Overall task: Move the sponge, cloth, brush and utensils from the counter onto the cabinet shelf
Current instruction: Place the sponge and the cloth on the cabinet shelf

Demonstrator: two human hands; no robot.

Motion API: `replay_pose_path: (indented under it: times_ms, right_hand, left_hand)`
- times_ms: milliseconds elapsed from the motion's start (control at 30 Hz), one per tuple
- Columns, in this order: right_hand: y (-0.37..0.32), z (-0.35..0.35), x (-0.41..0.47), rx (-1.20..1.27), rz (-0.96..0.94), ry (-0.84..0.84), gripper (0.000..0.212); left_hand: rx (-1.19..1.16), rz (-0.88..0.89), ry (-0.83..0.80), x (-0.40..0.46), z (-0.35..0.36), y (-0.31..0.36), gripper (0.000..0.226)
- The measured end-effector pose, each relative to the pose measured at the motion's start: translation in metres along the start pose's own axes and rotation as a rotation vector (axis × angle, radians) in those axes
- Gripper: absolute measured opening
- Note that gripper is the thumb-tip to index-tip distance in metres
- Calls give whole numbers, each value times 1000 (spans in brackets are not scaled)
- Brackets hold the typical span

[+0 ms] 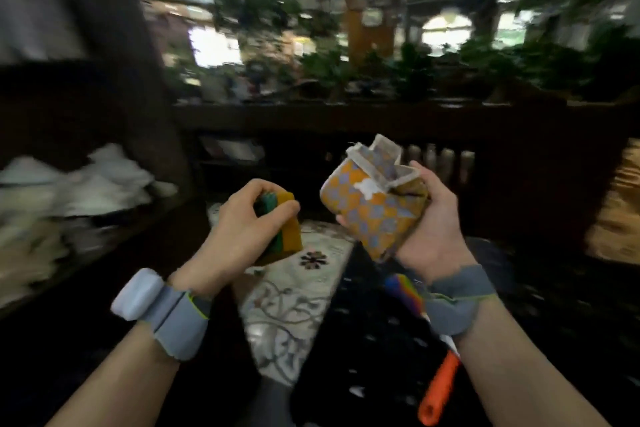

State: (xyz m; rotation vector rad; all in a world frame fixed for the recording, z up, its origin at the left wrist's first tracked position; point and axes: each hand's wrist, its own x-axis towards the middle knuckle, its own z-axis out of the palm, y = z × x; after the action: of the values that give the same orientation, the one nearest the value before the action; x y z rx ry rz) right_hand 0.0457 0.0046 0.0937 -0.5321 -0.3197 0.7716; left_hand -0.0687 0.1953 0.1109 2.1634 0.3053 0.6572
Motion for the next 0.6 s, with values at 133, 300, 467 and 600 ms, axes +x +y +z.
replay_pose_path:
  times_ms: [133,300,467,600]
  right_hand:
    - [108,115,53,-60,248,-257,47]
    - [239,244,71,-79,427,-498,48]
    - [336,360,73,-68,487,-659,52]
    - [418,477,77,-57,521,-772,49]
  left_hand:
    - [145,-81,322,-48,-146,-27,23]
    - [244,-205,592,-129,-300,-48,21]
    - [389,-208,688,-198,-428,-63,16]
    - [565,-165,814,-246,-544,-60,18]
